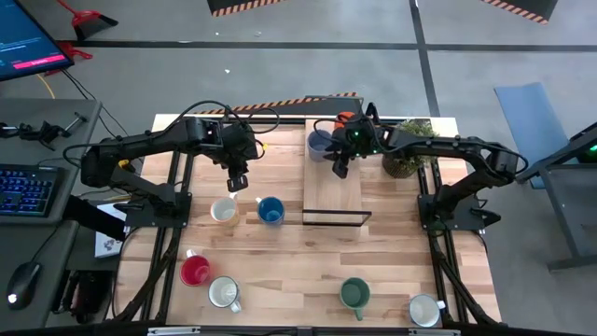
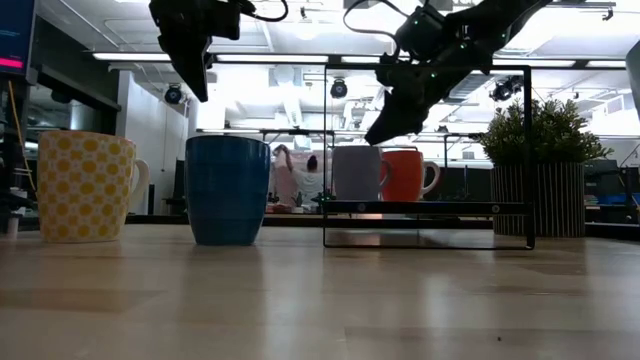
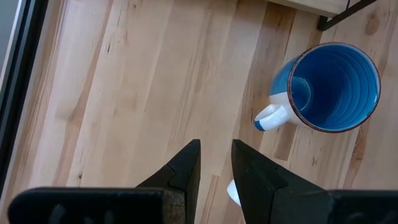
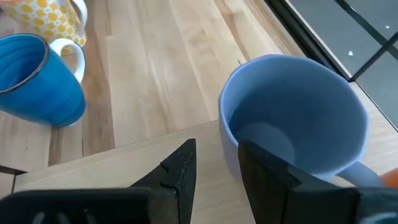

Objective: Place coffee mugs
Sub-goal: Put the light blue mug on the shelf to the left side of the orange mug

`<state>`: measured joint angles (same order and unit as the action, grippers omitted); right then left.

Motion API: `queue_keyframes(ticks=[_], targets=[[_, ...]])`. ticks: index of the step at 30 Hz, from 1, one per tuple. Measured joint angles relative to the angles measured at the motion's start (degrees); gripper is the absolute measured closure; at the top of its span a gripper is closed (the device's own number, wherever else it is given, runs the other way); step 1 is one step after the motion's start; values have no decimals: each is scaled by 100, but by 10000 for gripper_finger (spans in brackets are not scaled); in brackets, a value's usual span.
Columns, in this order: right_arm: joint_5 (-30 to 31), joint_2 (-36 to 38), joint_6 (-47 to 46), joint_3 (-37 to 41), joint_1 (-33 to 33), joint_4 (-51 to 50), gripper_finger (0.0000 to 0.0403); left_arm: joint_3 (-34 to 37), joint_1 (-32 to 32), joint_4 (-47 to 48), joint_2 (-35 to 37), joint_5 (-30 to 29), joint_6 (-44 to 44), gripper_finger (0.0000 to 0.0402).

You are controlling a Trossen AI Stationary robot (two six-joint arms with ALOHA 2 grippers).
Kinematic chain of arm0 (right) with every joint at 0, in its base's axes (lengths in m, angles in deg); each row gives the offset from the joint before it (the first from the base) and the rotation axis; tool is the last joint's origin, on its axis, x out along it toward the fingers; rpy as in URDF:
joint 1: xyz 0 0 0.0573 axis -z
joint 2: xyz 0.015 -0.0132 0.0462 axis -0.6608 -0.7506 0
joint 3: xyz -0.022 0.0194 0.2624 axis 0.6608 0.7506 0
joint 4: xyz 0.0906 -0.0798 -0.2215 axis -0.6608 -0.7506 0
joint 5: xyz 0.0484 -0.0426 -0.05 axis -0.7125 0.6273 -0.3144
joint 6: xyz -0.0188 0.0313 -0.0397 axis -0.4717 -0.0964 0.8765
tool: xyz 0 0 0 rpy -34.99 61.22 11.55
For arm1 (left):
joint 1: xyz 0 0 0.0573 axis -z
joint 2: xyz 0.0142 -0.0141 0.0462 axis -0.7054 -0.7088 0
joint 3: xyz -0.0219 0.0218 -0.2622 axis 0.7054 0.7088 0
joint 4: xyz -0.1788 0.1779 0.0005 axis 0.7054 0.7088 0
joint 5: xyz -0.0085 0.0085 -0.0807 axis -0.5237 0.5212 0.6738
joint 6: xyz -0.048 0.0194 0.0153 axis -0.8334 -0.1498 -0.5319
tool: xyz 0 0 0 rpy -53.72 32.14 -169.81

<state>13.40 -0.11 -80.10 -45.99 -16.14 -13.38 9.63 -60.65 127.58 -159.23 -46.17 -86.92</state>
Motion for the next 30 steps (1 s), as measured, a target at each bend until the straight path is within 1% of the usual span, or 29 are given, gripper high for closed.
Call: queue_keyframes(ticks=[3, 7, 10, 15, 18, 20, 26, 30], targets=[[-142, 0, 0, 0, 28, 22, 289, 0, 0, 0, 0, 0, 0, 321], [-791, 0, -2, 0, -24, 160, 289, 0, 0, 0, 0, 0, 0, 321], [-975, 0, 53, 0, -169, 232, 289, 0, 0, -2, 0, 0, 2, 321], [-1011, -112, 83, 0, -402, 438, 289, 0, 0, -2, 0, 0, 2, 321], [-1082, -386, 84, 0, -517, 869, 289, 0, 0, -24, -1, 0, 2, 321], [-1089, -617, 69, -60, -576, 982, 289, 0, 0, -35, -2, 0, 2, 321], [-1073, -1195, 251, -534, -611, 741, 289, 0, 0, -37, -2, 0, 2, 321], [-925, -1283, 326, -715, -519, 367, 289, 0, 0, -37, -2, 0, 3, 321]])
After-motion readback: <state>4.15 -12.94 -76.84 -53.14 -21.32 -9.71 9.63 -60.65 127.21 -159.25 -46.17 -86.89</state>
